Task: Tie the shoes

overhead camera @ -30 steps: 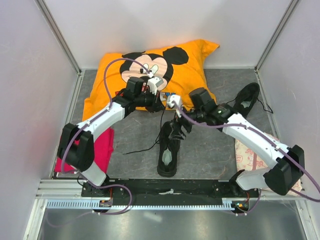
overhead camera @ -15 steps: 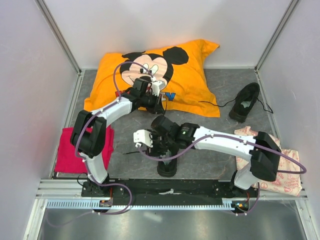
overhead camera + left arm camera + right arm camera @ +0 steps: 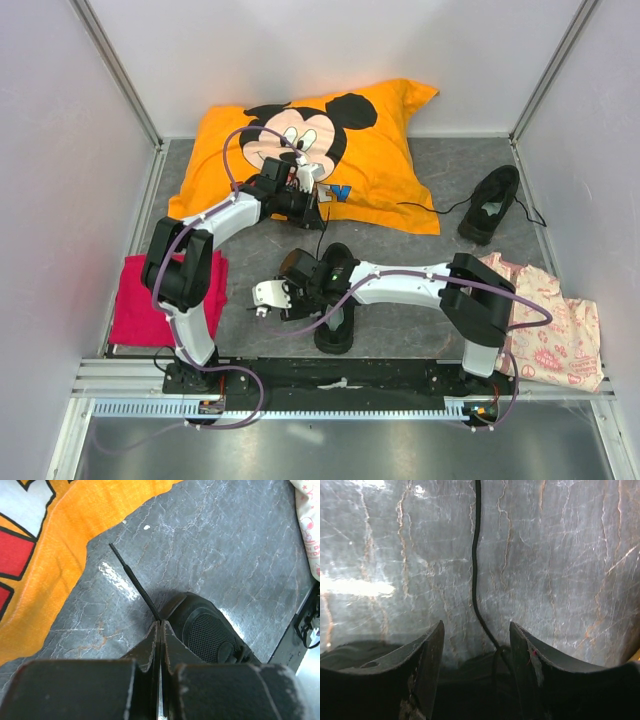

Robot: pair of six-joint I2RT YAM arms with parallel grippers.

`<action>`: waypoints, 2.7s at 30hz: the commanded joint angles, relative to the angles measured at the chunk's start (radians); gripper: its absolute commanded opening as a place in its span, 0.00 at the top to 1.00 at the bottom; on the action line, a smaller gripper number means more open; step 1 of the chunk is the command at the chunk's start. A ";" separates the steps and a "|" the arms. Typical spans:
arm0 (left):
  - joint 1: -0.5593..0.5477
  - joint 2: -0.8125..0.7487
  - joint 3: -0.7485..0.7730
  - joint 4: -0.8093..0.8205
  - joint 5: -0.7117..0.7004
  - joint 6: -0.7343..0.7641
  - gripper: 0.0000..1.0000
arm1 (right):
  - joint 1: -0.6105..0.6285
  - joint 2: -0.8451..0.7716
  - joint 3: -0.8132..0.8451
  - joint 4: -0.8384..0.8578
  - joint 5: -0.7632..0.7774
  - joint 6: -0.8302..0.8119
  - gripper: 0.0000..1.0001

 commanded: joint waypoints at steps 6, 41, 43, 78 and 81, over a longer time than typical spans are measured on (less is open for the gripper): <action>0.011 0.026 0.016 0.018 0.046 -0.008 0.98 | 0.010 0.072 0.050 0.046 0.039 -0.100 0.38; 0.021 -0.104 -0.041 -0.130 0.050 0.174 0.98 | 0.004 -0.200 0.087 -0.175 -0.016 0.022 1.00; 0.021 -0.161 -0.076 -0.199 0.082 0.273 0.99 | -0.010 -0.240 0.068 -0.194 -0.022 0.045 1.00; 0.009 -0.743 -0.696 -0.255 -0.112 0.987 0.98 | -0.326 -0.586 -0.230 -0.206 -0.432 0.466 1.00; 0.006 -0.789 -0.702 -0.247 -0.114 0.998 0.87 | -0.335 -0.584 -0.230 -0.175 -0.461 0.509 1.00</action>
